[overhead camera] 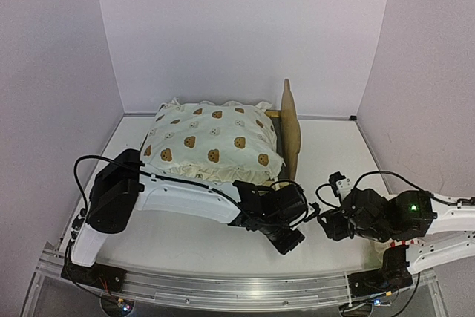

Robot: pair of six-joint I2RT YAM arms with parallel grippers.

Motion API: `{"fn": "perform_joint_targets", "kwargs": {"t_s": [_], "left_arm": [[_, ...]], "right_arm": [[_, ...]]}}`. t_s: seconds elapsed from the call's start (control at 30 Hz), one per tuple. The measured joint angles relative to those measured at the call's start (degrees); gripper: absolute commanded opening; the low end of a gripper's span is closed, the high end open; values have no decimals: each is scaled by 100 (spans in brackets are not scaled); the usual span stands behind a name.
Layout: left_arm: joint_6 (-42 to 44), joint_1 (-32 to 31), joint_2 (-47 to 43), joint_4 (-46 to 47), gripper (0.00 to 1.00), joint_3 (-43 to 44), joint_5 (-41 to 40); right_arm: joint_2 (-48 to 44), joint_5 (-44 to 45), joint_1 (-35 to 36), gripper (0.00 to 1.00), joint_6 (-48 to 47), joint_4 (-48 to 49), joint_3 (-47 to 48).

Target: Set up the pet bed

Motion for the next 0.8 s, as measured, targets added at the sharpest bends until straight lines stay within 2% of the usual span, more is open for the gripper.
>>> {"fn": "perform_joint_targets", "kwargs": {"t_s": [0.1, 0.2, 0.27, 0.57, 0.8], "left_arm": [[-35, 33, 219, 16, 18, 7, 183], [-57, 37, 395, -5, 38, 7, 276], [-86, 27, 410, 16, 44, 5, 351], [-179, -149, 323, -152, 46, -8, 110], [-349, -193, -308, -320, 45, -466, -476]], "right_arm": [[-104, 78, 0, 52, 40, -138, -59], [-107, 138, 0, 52, 57, -185, -73], [-87, 158, 0, 52, 61, -202, -73], [66, 193, 0, 51, 69, -215, -73], [346, 158, -1, 47, 153, -221, -73]]}}
